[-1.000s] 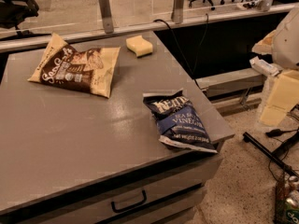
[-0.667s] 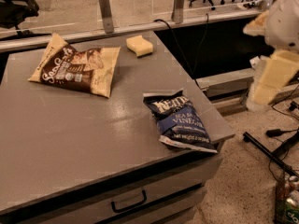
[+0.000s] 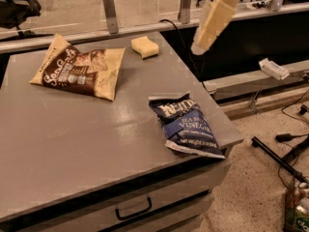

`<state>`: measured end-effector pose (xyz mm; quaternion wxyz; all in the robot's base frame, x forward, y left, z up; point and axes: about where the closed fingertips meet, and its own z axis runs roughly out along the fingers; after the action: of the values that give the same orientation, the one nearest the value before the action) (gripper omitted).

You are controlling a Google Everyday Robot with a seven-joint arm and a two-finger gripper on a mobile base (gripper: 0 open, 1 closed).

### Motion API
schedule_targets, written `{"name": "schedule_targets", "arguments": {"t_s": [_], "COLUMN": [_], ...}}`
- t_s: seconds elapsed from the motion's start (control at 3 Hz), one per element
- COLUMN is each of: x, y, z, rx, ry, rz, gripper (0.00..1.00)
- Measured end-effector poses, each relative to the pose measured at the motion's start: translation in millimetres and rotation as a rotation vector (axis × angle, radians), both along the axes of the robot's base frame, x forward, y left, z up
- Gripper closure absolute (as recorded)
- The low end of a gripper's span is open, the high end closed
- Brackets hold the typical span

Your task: Move brown chip bag near blue chip bag

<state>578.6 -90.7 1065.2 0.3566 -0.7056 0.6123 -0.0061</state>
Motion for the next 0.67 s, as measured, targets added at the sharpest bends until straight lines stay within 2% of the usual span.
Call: {"name": "schedule_targets", "arguments": {"t_s": [0.33,0.67], "x": [19,37], "y": [85,138], "z": [0,-28], "rx": [0.076,0.102], "ry": [-0.007,0.043], "rz": [0.154,0.173], "gripper": [0.0,0.0]}}
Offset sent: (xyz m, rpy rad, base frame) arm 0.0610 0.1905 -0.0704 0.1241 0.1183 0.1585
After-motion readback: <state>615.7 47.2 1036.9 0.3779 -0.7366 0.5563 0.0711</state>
